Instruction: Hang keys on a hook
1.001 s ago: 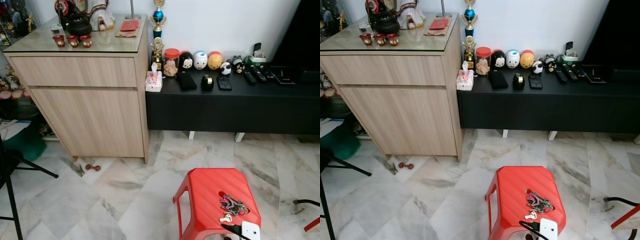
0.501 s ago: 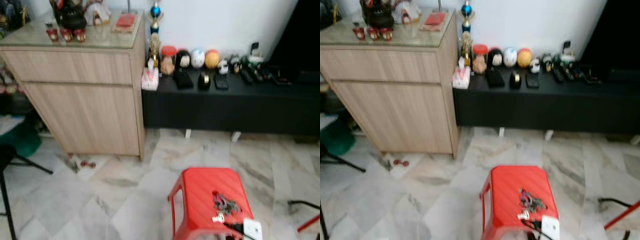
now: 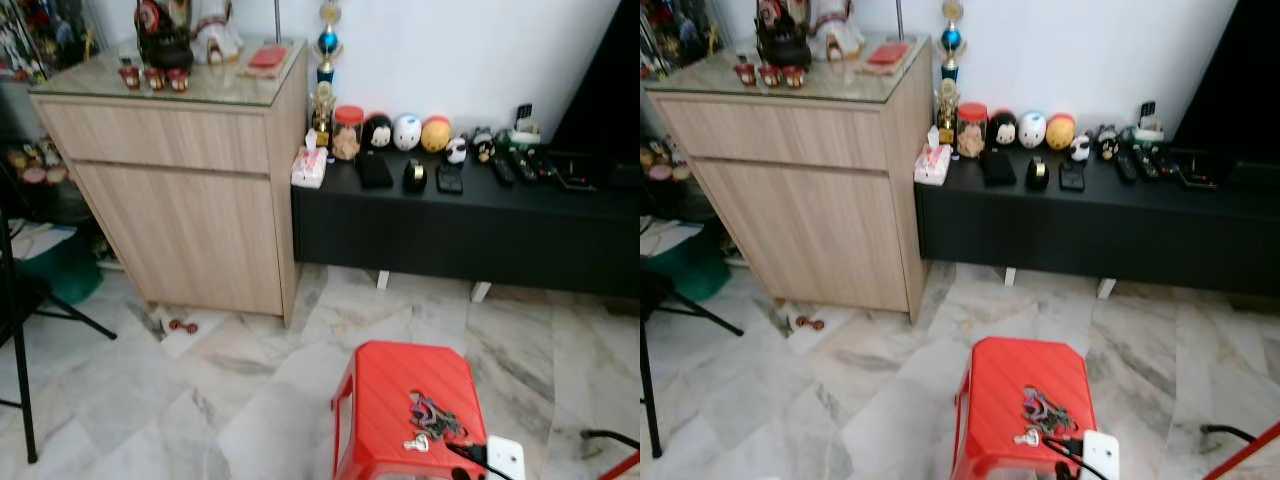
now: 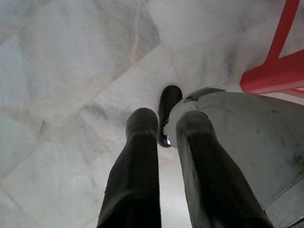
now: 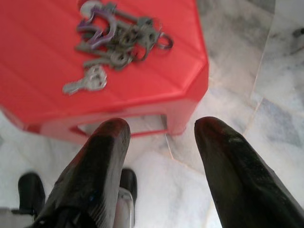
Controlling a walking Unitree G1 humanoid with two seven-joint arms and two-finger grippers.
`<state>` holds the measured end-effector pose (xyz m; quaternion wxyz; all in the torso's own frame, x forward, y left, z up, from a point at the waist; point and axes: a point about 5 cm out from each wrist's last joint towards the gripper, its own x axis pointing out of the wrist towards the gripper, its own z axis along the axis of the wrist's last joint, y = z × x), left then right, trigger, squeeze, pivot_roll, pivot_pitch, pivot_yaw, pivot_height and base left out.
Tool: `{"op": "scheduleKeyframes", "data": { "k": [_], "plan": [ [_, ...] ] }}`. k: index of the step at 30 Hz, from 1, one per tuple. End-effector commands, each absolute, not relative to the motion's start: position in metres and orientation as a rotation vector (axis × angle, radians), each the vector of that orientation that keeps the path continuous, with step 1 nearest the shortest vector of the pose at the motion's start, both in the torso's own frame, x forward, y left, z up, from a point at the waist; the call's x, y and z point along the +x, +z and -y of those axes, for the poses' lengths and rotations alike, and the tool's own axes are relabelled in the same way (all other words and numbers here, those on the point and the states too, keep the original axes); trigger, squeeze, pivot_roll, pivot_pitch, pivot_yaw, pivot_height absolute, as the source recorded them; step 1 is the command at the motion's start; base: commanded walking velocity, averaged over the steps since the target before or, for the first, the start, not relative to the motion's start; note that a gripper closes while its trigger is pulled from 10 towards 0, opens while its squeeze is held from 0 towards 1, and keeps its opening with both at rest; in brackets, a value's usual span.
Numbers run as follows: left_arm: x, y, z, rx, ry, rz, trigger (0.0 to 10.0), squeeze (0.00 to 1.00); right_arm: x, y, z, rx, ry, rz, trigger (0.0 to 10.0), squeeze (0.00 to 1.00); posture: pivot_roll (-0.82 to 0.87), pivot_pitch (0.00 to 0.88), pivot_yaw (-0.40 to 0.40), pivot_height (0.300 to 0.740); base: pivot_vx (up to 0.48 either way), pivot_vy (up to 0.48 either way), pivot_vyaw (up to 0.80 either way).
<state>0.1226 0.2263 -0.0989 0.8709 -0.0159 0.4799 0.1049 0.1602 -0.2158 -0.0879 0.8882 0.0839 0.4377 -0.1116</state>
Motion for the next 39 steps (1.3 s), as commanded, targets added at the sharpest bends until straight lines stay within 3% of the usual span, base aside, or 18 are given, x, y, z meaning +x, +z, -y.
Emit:
{"op": "scheduleKeyframes", "data": {
  "k": [1, 3, 12, 23, 27, 28, 31, 39],
  "plan": [
    [0.121, -0.100, -0.224, -0.035, 0.206, -1.020, 10.0, 0.00, 0.166, -0.085, 0.212, 0.206, -0.236, -0.867, 10.0, 0.00, 0.19, 0.011, -0.061, 0.740, 0.000, 0.000, 0.00],
    [0.121, -0.100, -0.224, -0.032, 0.204, -1.018, 10.0, 0.00, 0.204, -0.070, 0.191, 0.225, -0.214, -0.761, 10.0, 0.00, 0.18, 0.015, -0.057, 0.740, 0.000, 0.000, 0.00],
    [0.123, -0.098, -0.226, -0.042, 0.246, -0.970, 10.0, 0.00, 0.237, -0.040, 0.191, 0.227, -0.193, -0.492, 10.0, 0.00, 0.20, 0.022, -0.072, 0.740, 0.000, 0.000, 0.00],
    [0.124, -0.095, -0.229, 0.031, 0.269, -0.912, 10.0, 0.00, 0.231, -0.043, 0.188, 0.227, -0.163, -0.497, 10.0, 0.00, 0.18, 0.029, -0.084, 0.740, 0.000, 0.000, 0.00],
    [0.131, -0.088, -0.229, 0.106, 0.273, -0.810, 10.0, 0.00, 0.220, -0.051, 0.190, 0.219, -0.159, -0.553, 10.0, 0.00, 0.21, 0.036, -0.090, 0.740, 0.000, 0.000, 0.00],
    [0.174, -0.056, -0.255, 0.148, 0.284, -0.581, 10.0, 0.00, 0.219, -0.052, 0.191, 0.212, -0.163, -0.560, 10.0, 0.00, 0.22, 0.038, -0.088, 0.740, 0.000, 0.000, 0.00],
    [0.210, -0.015, -0.274, 0.129, 0.317, -0.308, 10.0, 0.00, 0.221, -0.049, 0.197, 0.226, -0.208, -0.539, 10.0, 0.00, 0.20, 0.039, -0.082, 0.740, 0.000, 0.000, 0.00],
    [0.220, 0.010, -0.260, 0.111, 0.224, -0.152, 10.0, 0.00, 0.227, -0.045, 0.196, 0.227, -0.176, -0.512, 10.0, 0.00, 0.21, 0.045, -0.096, 0.740, 0.000, 0.000, 0.00]
  ]
}}
